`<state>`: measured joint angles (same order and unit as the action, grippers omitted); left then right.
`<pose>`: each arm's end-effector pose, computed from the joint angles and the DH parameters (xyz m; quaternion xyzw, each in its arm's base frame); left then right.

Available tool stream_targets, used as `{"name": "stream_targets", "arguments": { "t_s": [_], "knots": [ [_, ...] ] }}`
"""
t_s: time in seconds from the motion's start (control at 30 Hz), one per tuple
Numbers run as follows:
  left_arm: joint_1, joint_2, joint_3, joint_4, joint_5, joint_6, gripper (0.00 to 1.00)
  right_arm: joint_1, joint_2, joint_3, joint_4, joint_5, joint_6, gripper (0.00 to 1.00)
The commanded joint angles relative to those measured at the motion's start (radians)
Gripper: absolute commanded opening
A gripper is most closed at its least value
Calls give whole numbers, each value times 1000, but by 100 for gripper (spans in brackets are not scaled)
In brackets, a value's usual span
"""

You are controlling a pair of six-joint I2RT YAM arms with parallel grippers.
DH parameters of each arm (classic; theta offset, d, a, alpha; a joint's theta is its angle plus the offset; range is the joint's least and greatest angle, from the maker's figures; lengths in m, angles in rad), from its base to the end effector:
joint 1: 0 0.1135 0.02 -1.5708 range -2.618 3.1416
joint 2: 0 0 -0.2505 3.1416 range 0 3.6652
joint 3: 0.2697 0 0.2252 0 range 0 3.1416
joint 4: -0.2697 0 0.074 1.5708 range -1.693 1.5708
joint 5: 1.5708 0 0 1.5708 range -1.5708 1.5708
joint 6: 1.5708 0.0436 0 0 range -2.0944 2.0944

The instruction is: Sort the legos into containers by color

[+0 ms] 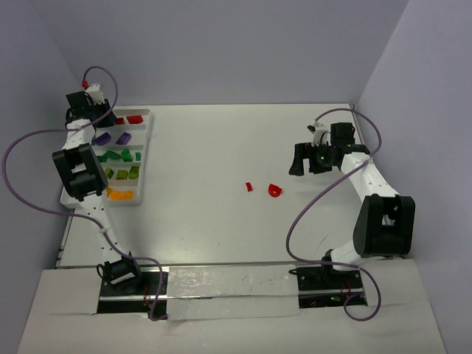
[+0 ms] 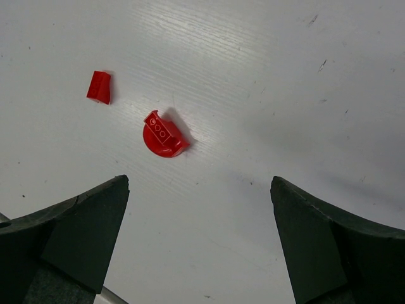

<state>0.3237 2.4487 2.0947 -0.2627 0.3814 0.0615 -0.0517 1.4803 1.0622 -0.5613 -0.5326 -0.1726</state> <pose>0.5081 0.1534 0.1883 -0.0277 0.8761 -0.0790 0.4747 0.2831 0.0075 0.2371 -0.1323 0.9166 0.2187 0.3075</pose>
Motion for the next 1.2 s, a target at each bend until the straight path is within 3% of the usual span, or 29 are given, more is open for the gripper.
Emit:
{"name": "stream_targets", "arguments": {
  "t_s": [0.0,0.53,0.6,0.67,0.77,1.0,1.17],
  "knots": [
    [6,15,80,72,-40,1,25,6,6,37,24,2,6,100],
    [11,56,107,98,-84,34,37,7,25,58,11,13,11,100],
    [14,52,96,102,-85,35,42,6,25,56,11,11,11,100],
    [15,45,99,99,-91,37,57,6,25,56,11,11,10,100],
    [20,31,100,100,-94,37,66,7,25,56,12,8,10,100],
    [17,-74,139,74,12,2,67,7,21,56,15,-2,13,100],
    [-40,-250,30,57,104,24,66,9,14,61,15,-6,21,100]
  ]
}}
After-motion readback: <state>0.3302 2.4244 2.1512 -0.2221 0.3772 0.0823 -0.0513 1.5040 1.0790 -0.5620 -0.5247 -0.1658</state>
